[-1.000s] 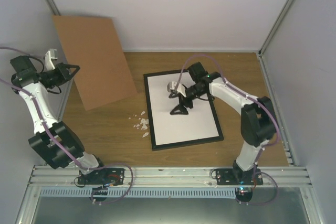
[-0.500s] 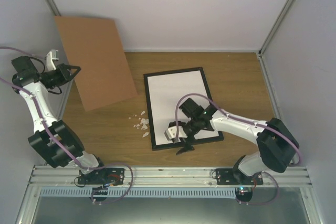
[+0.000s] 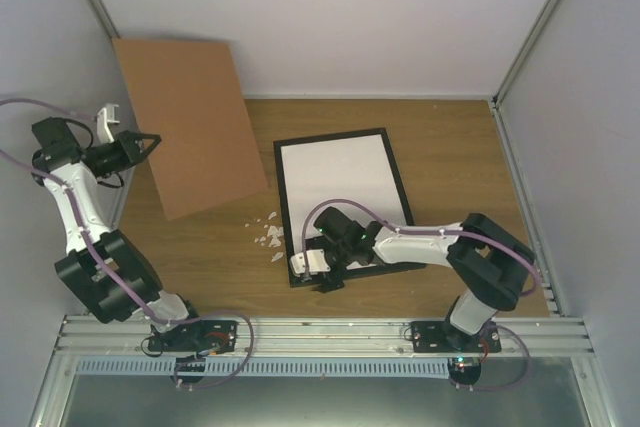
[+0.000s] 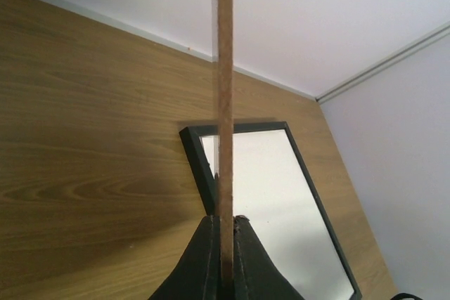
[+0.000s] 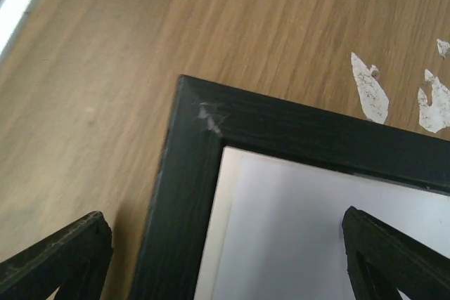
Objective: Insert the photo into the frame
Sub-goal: Move the photo frame to the center of the board.
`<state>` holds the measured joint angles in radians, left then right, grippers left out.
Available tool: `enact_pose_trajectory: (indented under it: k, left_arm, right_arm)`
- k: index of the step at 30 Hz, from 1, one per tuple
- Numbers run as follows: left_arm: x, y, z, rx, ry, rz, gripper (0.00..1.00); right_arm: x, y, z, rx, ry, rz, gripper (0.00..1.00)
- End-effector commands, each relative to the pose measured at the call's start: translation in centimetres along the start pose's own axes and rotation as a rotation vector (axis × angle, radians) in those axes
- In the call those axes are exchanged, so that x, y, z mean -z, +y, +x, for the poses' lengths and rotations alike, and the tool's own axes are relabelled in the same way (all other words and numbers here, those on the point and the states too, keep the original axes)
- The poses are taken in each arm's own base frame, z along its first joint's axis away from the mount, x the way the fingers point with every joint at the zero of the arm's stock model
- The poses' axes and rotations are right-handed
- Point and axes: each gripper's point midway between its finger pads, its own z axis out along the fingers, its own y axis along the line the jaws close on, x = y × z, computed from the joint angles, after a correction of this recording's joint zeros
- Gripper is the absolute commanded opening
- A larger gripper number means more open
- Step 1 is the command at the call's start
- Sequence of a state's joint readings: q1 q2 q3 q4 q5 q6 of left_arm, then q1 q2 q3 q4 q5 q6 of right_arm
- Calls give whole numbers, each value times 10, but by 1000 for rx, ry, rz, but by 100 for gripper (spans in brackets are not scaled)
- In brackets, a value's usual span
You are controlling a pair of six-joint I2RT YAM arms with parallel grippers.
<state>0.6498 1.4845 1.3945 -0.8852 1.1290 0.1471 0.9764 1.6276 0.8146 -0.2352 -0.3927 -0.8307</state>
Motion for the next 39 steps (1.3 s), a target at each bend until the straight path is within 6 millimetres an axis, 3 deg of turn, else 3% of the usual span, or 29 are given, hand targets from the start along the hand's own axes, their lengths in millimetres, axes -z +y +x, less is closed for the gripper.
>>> enact_pose_trajectory:
  k: [1, 7, 10, 16, 21, 26, 35, 39]
  left_arm:
    - [10, -38, -13, -187, -74, 98, 0]
    - [14, -49, -10, -243, -95, 113, 0]
    - [14, -52, -10, -259, -102, 125, 0]
    - [15, -55, -4, -288, -113, 142, 0]
    - [15, -59, 3, -292, -115, 157, 0]
    - [17, -66, 11, -322, -126, 159, 0]
    - [20, -73, 23, -347, -136, 161, 0]
    - [19, -74, 27, -360, -136, 171, 0]
  right_arm:
    - [-21, -23, -5, -27, 10, 100, 88]
    - [-41, -65, -11, -76, 59, 207, 86]
    - [-40, -70, -22, -80, 31, 200, 88]
    - [-18, -44, -33, -91, -24, 118, 87]
    - [-4, -24, -38, -98, -53, 54, 74]
    - [-18, -19, -27, -89, -32, 31, 72]
    - [-37, -13, -11, -80, 10, 0, 50]
    - [-43, -9, -2, -94, 29, -7, 51]
